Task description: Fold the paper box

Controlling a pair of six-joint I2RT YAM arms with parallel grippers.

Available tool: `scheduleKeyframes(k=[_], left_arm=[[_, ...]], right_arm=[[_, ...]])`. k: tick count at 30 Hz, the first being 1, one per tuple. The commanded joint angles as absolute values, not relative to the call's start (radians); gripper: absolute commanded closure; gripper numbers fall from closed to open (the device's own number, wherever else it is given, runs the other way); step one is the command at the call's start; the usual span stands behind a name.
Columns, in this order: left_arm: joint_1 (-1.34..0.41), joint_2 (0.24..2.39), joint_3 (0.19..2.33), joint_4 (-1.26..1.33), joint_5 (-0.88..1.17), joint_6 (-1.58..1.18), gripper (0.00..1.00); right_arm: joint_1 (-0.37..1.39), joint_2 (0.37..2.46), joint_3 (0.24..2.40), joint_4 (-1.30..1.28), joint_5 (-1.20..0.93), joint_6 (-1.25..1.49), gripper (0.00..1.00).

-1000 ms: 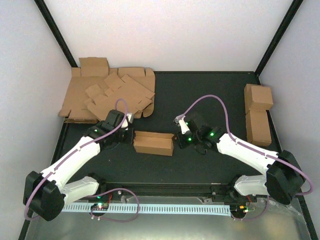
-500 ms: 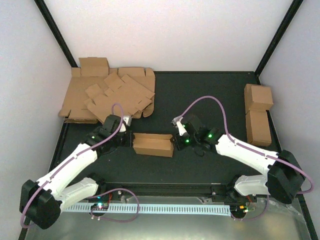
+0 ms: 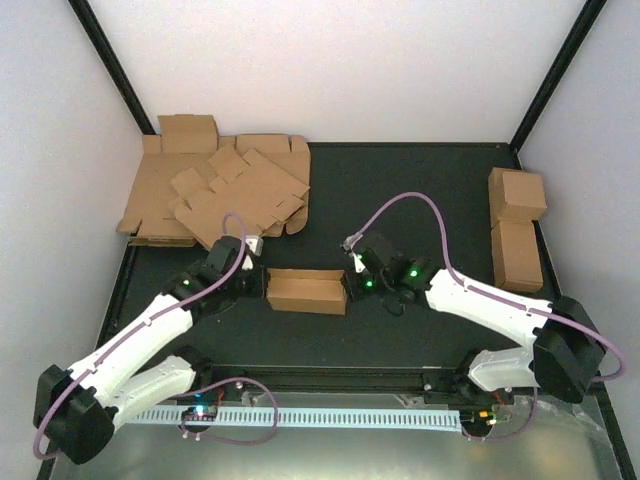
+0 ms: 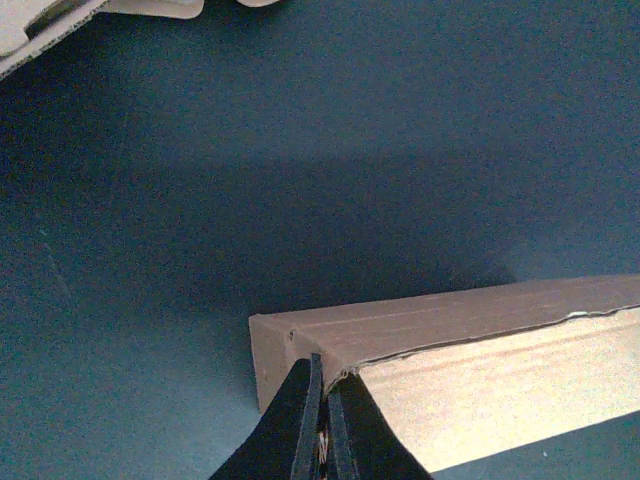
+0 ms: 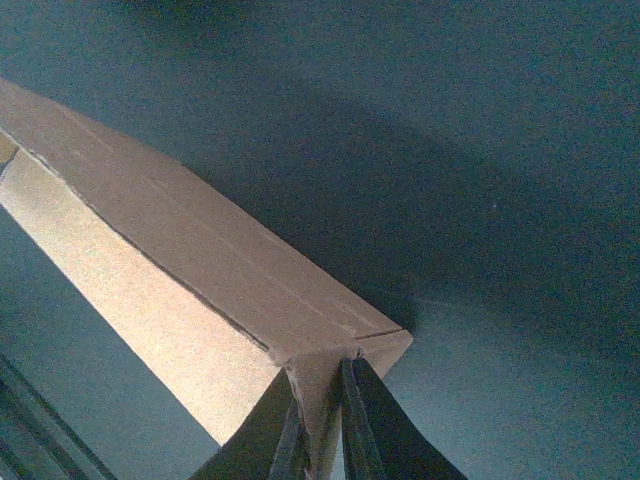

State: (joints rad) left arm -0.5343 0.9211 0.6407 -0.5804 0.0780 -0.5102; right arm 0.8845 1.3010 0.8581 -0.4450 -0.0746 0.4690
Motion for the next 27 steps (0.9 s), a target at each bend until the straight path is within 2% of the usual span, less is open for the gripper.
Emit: scheduleKeyframes(k=[1, 7, 17, 22, 24, 27], left_arm=[[-0.567, 0.888, 0.627, -0.530, 0.053, -0.564, 0.98], [-0.575, 0.885, 0.632, -0.539, 0.022, -0.575, 0.98], [-0.581, 0.894, 0.642, -0.544, 0.011, -0.581, 0.98], [-0.582, 0.896, 0.650, -0.550, 0.003, -0.581, 0.98], [-0.582, 0.896, 0.650, -0.550, 0.003, -0.581, 0.98], [-0.584, 0.897, 0.650, -0.548, 0.003, -0.583, 0.99]], right_arm=[[0.910, 1.295, 0.872, -0.408, 0.010, 0.547, 0.88], [0.922, 1.251, 0.864, -0.427, 0.056, 0.548, 0.80], [0.945, 1.233, 0.875, -0.459, 0.089, 0.560, 0.80], [0.949, 1.222, 0.878, -0.495, 0.143, 0.556, 0.66], [0.950, 1.217, 0.878, -0.504, 0.156, 0.550, 0.66], [0.950, 1.216, 0.879, -0.507, 0.155, 0.545, 0.72]])
